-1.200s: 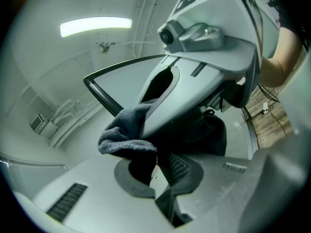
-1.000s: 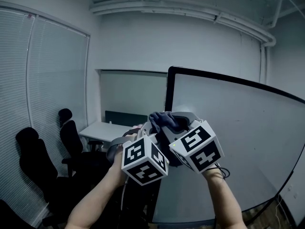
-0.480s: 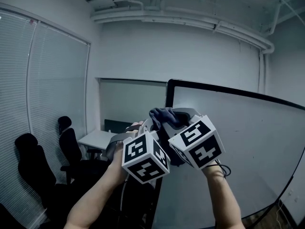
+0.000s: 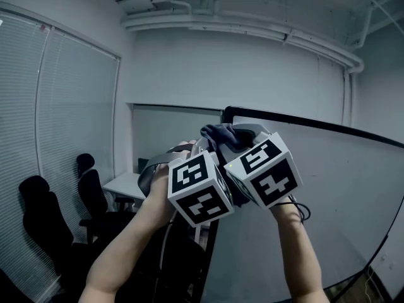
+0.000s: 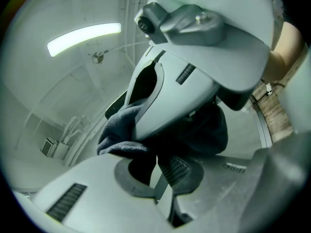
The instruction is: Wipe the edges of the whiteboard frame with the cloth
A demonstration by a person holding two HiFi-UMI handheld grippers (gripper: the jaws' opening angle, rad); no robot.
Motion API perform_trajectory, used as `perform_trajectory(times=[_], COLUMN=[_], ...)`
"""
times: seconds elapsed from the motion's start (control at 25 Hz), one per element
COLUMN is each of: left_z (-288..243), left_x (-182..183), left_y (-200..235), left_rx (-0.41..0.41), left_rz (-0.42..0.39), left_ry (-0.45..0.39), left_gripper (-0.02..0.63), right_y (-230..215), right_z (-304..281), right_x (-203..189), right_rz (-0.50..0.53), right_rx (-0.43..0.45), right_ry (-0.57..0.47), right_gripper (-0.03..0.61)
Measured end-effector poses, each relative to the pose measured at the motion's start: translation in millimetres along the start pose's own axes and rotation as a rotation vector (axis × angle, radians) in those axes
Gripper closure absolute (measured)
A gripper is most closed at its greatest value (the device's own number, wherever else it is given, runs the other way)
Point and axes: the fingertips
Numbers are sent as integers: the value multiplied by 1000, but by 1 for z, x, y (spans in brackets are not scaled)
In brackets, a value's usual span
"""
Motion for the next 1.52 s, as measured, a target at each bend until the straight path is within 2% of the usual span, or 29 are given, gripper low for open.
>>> perform_trajectory(times=[0.16, 0.44, 0.68, 1.12, 1.28, 1.52], left_z=[3, 2, 6, 5, 8, 7], left_x=[5, 21, 20, 2, -10, -26], left_y=[17, 38, 40, 26, 16, 3], left_rx=[13, 59, 86, 140, 124, 106], left_rz=[-26, -15, -11, -116, -108, -92], left_ry=[1, -42, -66, -23, -14, 16], left_gripper=[595, 595, 595, 597, 597, 597], right_y=[-9, -29, -26, -5, 11, 26], right_z=[1, 7, 9, 2, -4, -12], right_x=[16, 30, 33, 21, 15, 5], right_rz=[4, 8, 14, 82, 110, 119], right_rx=[-15, -54, -74, -34, 10, 53], right_ry=[-15, -59, -73, 33, 102, 137], right_gripper=[479, 479, 479, 480, 482, 482])
Point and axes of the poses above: the fingertips, and each gripper's own axes: z backward along the fingers, y to its left, x out of its top, and after that the axes turned 7 degrees about x, right-handed
